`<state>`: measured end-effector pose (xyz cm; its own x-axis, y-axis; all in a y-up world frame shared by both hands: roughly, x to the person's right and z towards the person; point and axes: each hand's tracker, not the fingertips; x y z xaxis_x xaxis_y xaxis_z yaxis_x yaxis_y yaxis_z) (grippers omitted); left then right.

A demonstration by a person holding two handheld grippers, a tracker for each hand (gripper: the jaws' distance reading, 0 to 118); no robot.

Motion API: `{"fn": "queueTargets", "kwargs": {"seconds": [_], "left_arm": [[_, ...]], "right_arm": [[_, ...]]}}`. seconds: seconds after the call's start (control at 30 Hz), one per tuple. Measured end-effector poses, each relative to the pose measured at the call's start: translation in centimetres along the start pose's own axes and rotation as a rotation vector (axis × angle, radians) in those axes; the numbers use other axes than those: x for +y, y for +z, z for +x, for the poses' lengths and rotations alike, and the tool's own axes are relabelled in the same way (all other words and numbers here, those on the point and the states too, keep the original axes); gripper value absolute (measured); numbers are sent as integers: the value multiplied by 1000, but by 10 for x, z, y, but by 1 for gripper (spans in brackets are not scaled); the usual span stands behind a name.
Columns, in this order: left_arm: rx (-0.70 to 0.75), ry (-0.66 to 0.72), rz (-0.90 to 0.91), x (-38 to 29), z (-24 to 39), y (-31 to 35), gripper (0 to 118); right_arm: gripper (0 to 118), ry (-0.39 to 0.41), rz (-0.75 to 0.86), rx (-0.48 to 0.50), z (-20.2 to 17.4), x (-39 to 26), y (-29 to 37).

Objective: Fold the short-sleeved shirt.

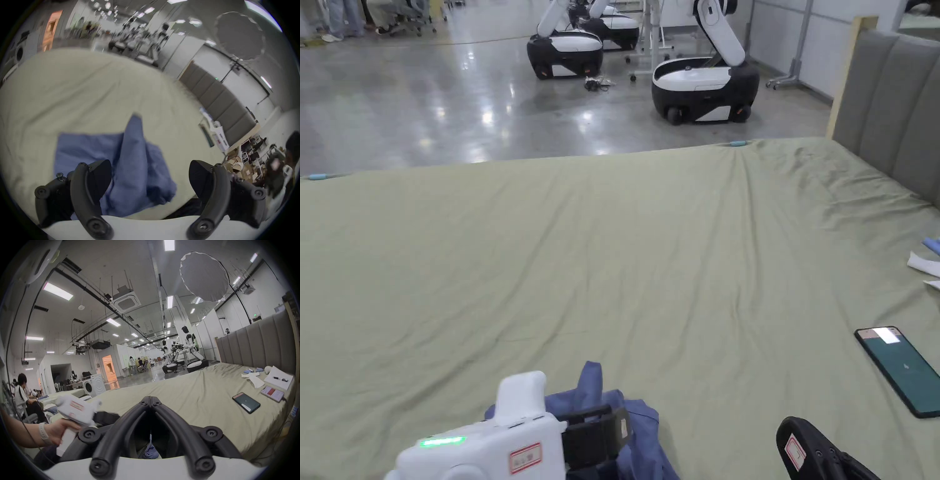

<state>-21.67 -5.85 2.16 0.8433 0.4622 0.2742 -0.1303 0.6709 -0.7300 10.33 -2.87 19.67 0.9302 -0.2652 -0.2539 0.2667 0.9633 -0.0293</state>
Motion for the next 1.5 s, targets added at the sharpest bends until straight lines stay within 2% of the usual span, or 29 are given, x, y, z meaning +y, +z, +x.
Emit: {"fn": "queueTargets", "kwargs": {"seconds": [0.1,0.17,0.2,0.23,0.3,0.43,0.47,0.57,0.67,0.8,0.83,0.87,0.9,0.97,1.0,1.03,1.1,1.13,1.17,1.2,1.27,1.3,1.33,1.37,1.43,1.47,1.5], "left_arm": [[-18,11,128,10,-2,36,98],[57,99,166,9,-19,44,96],[40,134,161,8,-23,42,88],[-17,188,134,3,-33,34,71],[-54,268,46,-11,-39,11,30],[43,241,-96,-36,-25,-52,30],[25,255,-95,-42,-18,-63,30],[-31,229,-90,-43,3,-77,30],[-21,165,-101,-37,-1,-77,30],[-68,210,-43,-34,-20,-34,30],[-64,196,-16,-33,-25,-21,30],[-54,181,3,-31,-36,-7,29],[-44,174,11,-31,-46,4,30],[7,176,39,-31,-73,31,32],[13,187,50,-31,-82,45,40],[21,209,62,-32,-98,58,53],[12,286,95,-33,-132,76,94],[-16,323,105,-33,-150,80,106],[-74,375,88,-35,-164,79,111],[-123,432,71,-36,-176,77,112],[-277,576,24,-37,-179,56,112],[-359,635,-8,-40,-184,40,112],[-376,662,-54,-43,-183,24,112],[-365,675,-90,-46,-181,7,111],[-420,585,-56,-39,-168,-10,111],[-440,583,-67,-30,-161,-20,111],[-465,617,-90,-27,-158,-30,101]], "right_arm": [[0,-31,5,4,3,0,-1],[0,-43,12,5,2,-1,-2],[0,-48,12,6,3,-1,-2],[0,-52,10,8,3,-1,-2],[0,-55,6,7,1,-1,-4],[0,-32,-12,4,-4,-1,-7],[0,-13,-19,-2,-6,-1,-7],[0,74,-32,-23,-16,-2,-7],[0,173,-81,-30,-27,-4,-14],[1,341,-352,-88,-50,-10,-65],[1,333,-382,-72,-54,-17,-79],[0,287,-410,-37,-58,-24,-95],[0,202,-440,10,-59,-33,-110],[0,-49,-549,95,-55,-68,-148],[0,-142,-594,115,-52,-85,-163],[0,-218,-643,108,-46,-103,-176],[0,-303,-755,35,-35,-128,-193],[0,-294,-810,-25,-30,-135,-195],[1,-267,-839,-68,-25,-139,-196],[1,-275,-763,-25,-21,-139,-192],[1,-196,-779,-91,-23,-132,-199],[1,-206,-778,-75,-24,-131,-199],[1,-210,-781,-74,-24,-131,-198],[1,-211,-778,-74,-24,-133,-198],[1,-200,-771,-66,-23,-136,-197],[1,-207,-759,-60,-25,-133,-192],[1,-220,-751,-54,-23,-133,-191]]}}
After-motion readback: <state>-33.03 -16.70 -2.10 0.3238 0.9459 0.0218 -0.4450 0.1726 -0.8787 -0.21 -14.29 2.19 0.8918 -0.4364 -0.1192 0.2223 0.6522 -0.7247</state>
